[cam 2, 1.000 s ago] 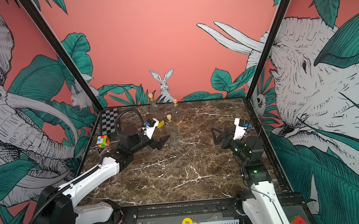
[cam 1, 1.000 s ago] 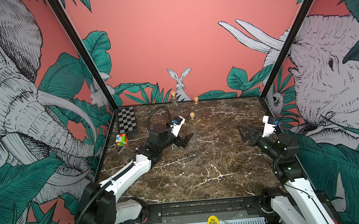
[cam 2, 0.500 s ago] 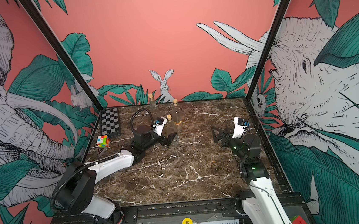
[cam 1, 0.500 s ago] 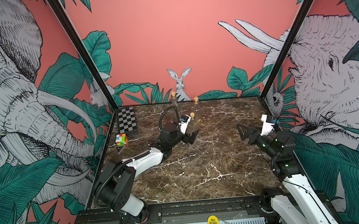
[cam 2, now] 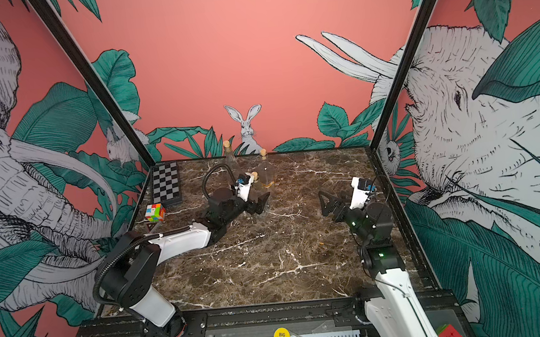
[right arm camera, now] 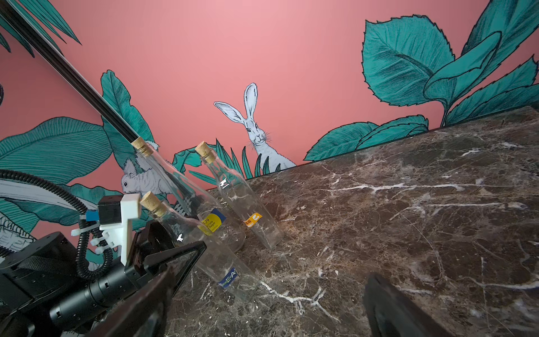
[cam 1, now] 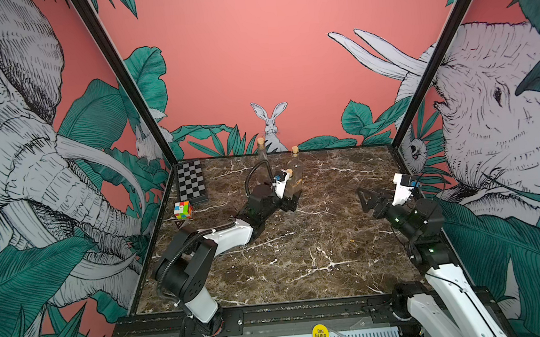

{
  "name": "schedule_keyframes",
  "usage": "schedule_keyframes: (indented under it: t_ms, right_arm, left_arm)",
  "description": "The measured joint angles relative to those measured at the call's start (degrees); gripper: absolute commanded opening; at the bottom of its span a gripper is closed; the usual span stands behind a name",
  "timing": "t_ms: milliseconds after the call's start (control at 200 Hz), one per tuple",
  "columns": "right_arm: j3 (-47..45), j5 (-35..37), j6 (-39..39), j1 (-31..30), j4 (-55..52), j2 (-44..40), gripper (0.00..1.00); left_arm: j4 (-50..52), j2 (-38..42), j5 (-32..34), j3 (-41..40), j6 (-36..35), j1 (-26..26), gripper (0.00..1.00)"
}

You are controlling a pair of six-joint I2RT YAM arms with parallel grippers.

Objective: Remove the label from the bottle
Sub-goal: Pick up the bottle from the center of the board.

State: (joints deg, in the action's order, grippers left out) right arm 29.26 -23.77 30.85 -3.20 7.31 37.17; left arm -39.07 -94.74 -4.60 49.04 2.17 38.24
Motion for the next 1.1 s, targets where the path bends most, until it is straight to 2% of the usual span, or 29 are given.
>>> schedule_keyframes:
  t_ms: [65,210,375,450,570,715,840,1095]
  right_arm:
    - [0.00,0.28,-0.15,0.00,-0.42,0.02,0.99]
    - [0.00,1.07,-0.52,0.00,-1.09,0.02,0.99]
    - [0.00,1.81,-0.74,0.00,-1.64,0.07,0.99]
    - [0.00,2.10,-0.87,0.00,-2.03,0.04,0.99]
    - [0.04,2.16,-0.96,0.00,-2.80,0.04,0.99]
    - [0.83,0.50,-2.32,0.00,-4.48,0.04,0.99]
    - [3.06,-4.31,-5.25,0.00,-6.29,0.04,0.99]
    - [8.48,-17.66,-10.40,0.00,-8.59,0.37,0.99]
  left_arm:
    - [-0.48,-0.17,0.50,0.00,0.02,0.09,0.82]
    - [-1.25,-0.22,0.72,0.00,-0.02,0.33,0.59]
    - [-1.18,-0.22,0.55,0.00,-0.15,0.44,0.40]
    - [-1.16,-0.22,0.55,0.00,-0.07,0.48,0.27]
    - [-0.79,0.04,0.61,0.00,0.24,0.50,0.00]
    - [4.59,3.10,0.57,0.00,0.94,0.57,0.00]
    - [12.11,8.39,-1.11,0.35,0.79,0.59,0.00]
    - [23.78,19.28,-11.76,4.44,0.07,0.59,0.00]
